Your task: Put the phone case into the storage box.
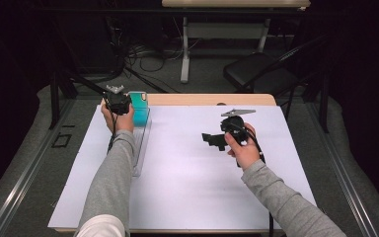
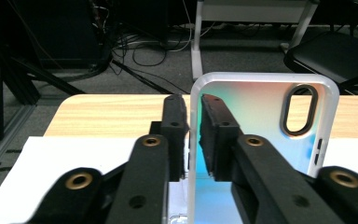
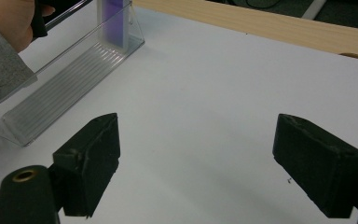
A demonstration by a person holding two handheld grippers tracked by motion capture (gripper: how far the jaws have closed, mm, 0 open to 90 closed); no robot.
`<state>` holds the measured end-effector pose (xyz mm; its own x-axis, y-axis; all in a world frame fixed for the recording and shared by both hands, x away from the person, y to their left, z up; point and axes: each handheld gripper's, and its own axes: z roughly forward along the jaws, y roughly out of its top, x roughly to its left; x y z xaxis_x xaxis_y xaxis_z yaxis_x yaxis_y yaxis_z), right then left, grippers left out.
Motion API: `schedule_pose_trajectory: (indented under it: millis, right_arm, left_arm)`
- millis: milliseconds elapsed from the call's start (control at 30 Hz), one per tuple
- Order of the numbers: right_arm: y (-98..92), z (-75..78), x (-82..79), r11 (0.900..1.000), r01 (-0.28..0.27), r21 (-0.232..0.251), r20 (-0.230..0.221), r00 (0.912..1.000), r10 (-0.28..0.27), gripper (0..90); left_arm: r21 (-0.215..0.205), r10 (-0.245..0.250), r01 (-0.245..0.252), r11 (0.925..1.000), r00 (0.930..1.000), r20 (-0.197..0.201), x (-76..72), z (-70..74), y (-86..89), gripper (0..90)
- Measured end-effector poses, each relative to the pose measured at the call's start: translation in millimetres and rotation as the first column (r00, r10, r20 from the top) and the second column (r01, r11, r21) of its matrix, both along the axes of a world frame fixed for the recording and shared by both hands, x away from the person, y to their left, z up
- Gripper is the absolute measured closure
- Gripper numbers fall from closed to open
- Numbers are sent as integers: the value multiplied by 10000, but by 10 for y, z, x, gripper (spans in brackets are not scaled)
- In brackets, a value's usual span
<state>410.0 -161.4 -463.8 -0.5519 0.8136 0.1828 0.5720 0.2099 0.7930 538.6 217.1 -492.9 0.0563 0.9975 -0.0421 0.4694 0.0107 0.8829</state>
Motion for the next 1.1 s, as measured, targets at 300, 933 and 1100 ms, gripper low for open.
schedule_pose_trajectory:
  millis: [300, 933, 1100]
  right_arm:
    - [18, -6, -1, 10000, -16, -14, -41, 10000, 16, 145]
    - [37, -11, 1, 9999, -98, -72, 47, 9999, 99, 146]
    - [39, -10, 2, 9999, -90, -60, 59, 9999, 91, 146]
  left_arm:
    - [-153, -25, 23, 9999, 9999, -147, -4, 8, 32, 619]
    - [213, 102, -97, 9997, 9996, -277, -17, 38, 53, 501]
    - [277, -8, 19, 9996, 9993, -376, -22, 53, 52, 489]
